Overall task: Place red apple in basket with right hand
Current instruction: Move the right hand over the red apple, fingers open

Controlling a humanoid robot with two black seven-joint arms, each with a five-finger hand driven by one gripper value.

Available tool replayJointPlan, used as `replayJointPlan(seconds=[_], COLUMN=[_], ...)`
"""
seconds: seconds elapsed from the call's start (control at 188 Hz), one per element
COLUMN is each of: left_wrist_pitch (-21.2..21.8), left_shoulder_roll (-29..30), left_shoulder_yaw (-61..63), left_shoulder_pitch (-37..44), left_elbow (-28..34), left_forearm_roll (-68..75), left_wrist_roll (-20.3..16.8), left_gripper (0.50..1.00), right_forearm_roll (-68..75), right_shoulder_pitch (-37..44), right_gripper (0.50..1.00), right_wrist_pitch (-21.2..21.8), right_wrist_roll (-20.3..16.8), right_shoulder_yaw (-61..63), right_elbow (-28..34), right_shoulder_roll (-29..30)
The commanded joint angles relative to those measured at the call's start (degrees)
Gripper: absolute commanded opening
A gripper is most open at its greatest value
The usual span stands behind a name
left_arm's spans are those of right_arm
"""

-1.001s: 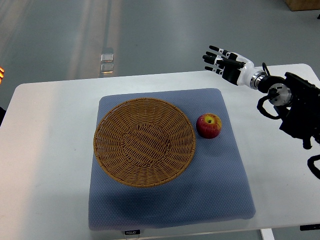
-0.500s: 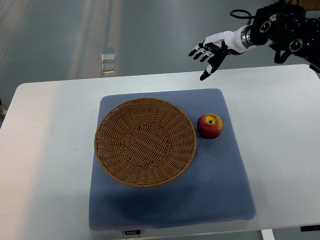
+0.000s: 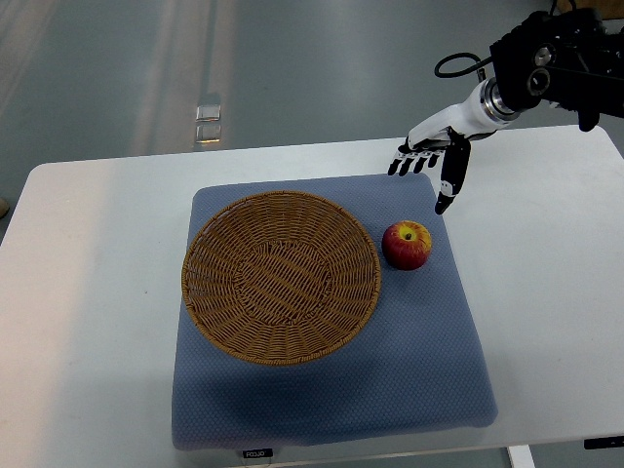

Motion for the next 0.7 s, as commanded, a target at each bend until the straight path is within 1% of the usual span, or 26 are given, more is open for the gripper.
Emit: replayJointPlan(seconds=[0.0,0.298,0.394,0.591,0.697], left_wrist_pitch=[0.0,0.0,0.0,0.0,0.0], left_shoulder_roll=[0.0,0.0,0.0,0.0,0.0], left_shoulder_yaw=[0.0,0.1,0.1,0.0,0.0], left_shoulder_pitch=[-0.1,-0.1,-0.1,-0.1,0.0], left_elbow=[0.1,0.1,0.1,0.1,0.1], left_forearm_roll=[0.0,0.0,0.0,0.0,0.0], left_wrist_roll=[0.0,0.0,0.0,0.0,0.0], left_gripper=[1.0,1.0,1.0,1.0,1.0], right_forearm_roll=[0.0,-0.6,-1.0,-1.5,-1.5], right_shoulder_pitch=[-0.9,-5.4,-6.7,-9.3,-10.1], right_gripper=[0.928,0.926,0.926,0.926,0.926], right_wrist_pitch=[0.0,0.0,-2.3,-5.5,-6.0], right_wrist_roll=[0.0,0.1,0.1,0.1,0.1], right_shoulder_yaw=[0.2,0.4,0.4,0.8,0.9], right_elbow=[0.1,0.0,-0.1,-1.7,-1.8], right_shoulder_roll=[-0.3,0.4,0.6,1.7,2.2])
